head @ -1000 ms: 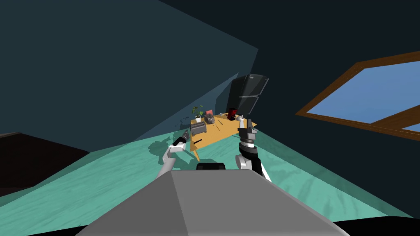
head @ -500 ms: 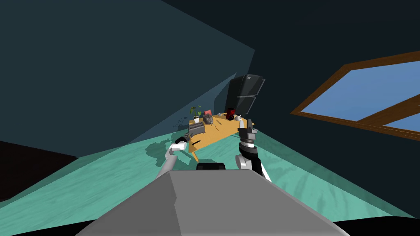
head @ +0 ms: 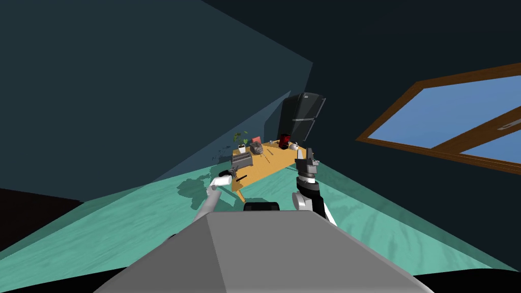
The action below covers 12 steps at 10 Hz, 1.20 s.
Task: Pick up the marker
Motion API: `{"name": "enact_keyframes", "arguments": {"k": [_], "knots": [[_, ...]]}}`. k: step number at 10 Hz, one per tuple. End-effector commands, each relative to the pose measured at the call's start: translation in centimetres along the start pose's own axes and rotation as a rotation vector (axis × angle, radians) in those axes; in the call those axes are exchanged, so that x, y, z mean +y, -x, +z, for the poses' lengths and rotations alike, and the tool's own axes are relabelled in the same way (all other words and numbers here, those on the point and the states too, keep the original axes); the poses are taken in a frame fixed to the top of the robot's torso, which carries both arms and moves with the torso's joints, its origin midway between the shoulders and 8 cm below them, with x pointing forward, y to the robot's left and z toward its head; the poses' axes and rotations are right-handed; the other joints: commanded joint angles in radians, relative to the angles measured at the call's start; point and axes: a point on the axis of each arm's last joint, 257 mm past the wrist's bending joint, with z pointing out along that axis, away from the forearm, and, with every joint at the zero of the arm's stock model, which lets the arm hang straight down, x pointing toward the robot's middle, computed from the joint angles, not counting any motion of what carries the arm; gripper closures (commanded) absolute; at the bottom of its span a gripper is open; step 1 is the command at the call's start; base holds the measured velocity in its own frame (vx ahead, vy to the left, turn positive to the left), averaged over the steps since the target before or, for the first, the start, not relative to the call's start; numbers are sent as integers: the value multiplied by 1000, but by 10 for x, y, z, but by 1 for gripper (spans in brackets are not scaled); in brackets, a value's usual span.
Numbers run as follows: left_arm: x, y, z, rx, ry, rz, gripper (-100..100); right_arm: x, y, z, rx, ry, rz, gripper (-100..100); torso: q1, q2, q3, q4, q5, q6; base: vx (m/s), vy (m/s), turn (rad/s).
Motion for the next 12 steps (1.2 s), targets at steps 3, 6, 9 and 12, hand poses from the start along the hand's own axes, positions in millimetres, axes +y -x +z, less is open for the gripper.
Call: {"name": "enact_keyframes", "arguments": {"k": [3,6,9,12], "knots": [[31,8,11,-30,130,-54,-100,0,0,0,0,0,0,0,0,0,0,0,0,0,23,-17,-55],[54,14,17,-54,229,-100,-100,0,0,0,0,0,0,0,0,0,0,0,0,0,23,-17,-60],[76,21,17,-78,306,-123,-100,0,0,0,0,0,0,0,0,0,0,0,0,0,20,-16,-31],[102,29,15,-116,427,-175,-100,0,0,0,0,0,0,0,-1,0,0,0,0,0,25,-18,-65]]}}
